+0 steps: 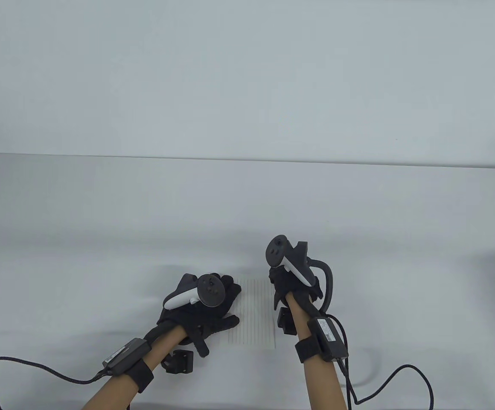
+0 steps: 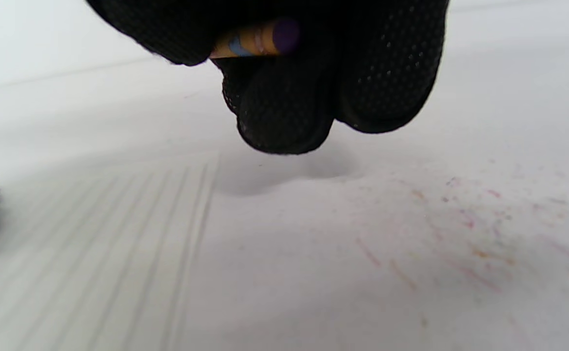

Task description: Apply wax crayon on paper

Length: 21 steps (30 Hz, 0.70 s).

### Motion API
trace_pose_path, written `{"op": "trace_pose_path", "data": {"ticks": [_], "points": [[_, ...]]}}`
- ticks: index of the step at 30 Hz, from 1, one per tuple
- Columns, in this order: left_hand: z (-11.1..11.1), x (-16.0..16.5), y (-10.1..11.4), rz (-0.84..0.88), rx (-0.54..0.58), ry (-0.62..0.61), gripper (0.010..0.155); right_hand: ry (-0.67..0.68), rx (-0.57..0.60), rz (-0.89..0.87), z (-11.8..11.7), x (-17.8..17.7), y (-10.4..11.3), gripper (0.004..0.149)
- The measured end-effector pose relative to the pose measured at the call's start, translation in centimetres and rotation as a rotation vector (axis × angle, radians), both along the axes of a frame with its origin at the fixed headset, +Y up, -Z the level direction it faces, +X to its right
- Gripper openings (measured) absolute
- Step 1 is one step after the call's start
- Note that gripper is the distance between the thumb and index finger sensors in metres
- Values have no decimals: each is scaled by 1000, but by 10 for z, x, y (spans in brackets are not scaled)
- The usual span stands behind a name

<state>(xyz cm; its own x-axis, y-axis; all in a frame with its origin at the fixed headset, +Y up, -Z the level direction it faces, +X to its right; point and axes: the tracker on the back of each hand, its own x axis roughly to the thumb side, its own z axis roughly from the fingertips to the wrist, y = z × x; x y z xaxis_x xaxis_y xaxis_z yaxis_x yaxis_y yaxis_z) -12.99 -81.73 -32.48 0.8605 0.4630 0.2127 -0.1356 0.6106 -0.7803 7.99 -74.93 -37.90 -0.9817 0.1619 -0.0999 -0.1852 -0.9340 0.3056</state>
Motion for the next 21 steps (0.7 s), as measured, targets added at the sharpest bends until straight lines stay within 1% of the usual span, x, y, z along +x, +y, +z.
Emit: {"op": "trace_pose_path", "data": {"ticks": [3, 6, 12, 17, 21], "points": [[0, 0, 0, 3, -2, 1, 76, 55, 1, -36, 11, -5, 4, 40], [0, 0, 0, 2, -1, 1, 76, 126, 6, -23, 22, -14, 7, 40], [0, 0, 0, 2, -1, 1, 76, 237, 15, 23, 39, -37, 1, 40], [0, 0, 0, 2, -1, 1, 76, 280, 22, 64, 46, -53, -5, 40], [0, 0, 0, 2, -1, 1, 76, 299, 30, 103, 47, -60, -8, 40]]}}
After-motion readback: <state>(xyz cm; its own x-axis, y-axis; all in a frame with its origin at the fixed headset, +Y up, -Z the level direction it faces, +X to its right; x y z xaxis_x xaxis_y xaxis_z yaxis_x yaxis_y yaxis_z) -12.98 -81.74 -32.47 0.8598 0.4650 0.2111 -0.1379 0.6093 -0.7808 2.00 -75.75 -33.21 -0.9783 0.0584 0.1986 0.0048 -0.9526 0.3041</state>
